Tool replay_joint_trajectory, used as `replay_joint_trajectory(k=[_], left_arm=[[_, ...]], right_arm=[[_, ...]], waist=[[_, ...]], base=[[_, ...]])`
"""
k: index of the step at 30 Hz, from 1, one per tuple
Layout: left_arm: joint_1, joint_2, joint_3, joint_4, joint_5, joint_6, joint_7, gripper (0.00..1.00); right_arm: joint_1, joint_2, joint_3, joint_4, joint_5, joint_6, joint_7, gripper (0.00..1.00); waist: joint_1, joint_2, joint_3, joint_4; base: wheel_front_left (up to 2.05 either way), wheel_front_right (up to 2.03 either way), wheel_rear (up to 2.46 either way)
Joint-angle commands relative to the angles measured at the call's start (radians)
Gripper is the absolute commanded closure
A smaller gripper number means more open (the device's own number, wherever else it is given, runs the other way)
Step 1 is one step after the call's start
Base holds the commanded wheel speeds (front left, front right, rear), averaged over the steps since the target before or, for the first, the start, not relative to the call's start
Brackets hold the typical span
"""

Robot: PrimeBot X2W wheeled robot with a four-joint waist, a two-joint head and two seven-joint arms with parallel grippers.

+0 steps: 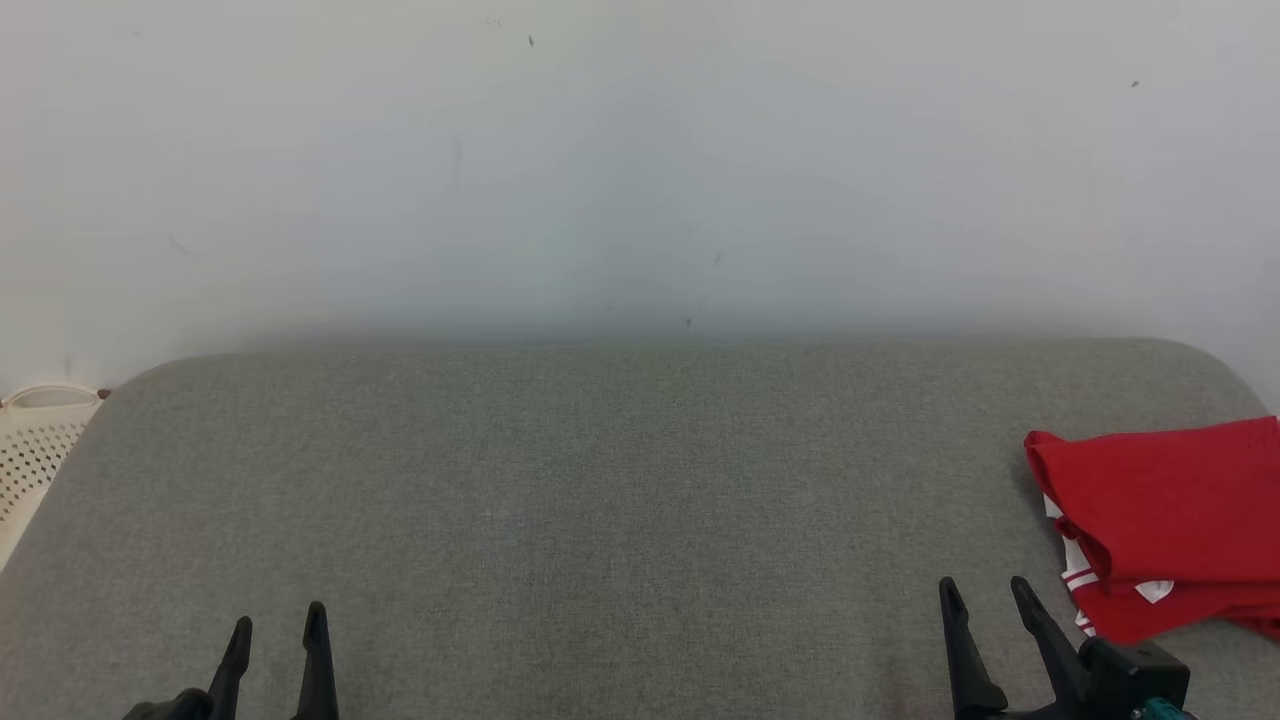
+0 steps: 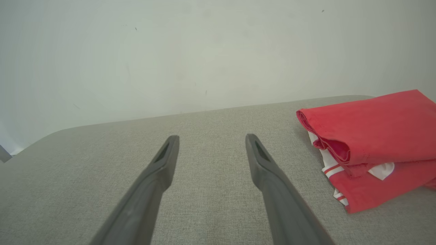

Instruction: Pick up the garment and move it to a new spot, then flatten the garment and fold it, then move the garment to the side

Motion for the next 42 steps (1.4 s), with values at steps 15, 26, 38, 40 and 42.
replay_joint_trajectory(k=[15,26,38,40,42], left_arm=[[0.005,-0.009,0.003,0.004,0.019,0.002,-0.003,0.0],[0.001,-0.002,-0.006,0.01,0.017,0.002,-0.003,0.0],[0.006,-0.021,0.001,0.046,-0.081,0.0,0.039,1.0],[0.0,-0.022,0.0,0.044,-0.115,0.0,0.048,1.0],[-0.003,-0.023,0.0,0.043,-0.132,0.0,0.053,1.0]], right_arm=[[-0.004,0.0,0.005,0.014,0.026,-0.002,-0.025,0.0],[-0.004,0.0,0.011,0.025,0.037,-0.002,-0.021,0.0],[0.002,0.001,-0.013,0.068,0.13,0.0,0.003,1.0],[-0.002,0.001,-0.018,0.066,0.168,0.0,0.009,1.0],[-0.004,0.001,-0.021,0.065,0.186,0.0,0.012,1.0]], waist=[[0.0001,0.0,0.003,-0.01],[0.0001,0.0,0.005,-0.008],[0.0001,0.0,0.009,-0.009],[0.0001,0.0,0.011,-0.009],[0.0001,0.0,0.012,-0.009]], base=[[0.0,0.0,0.0],[0.0,0.0,0.0],[0.0,0.0,0.0],[0.0,0.0,0.0],[0.0,0.0,0.0]])
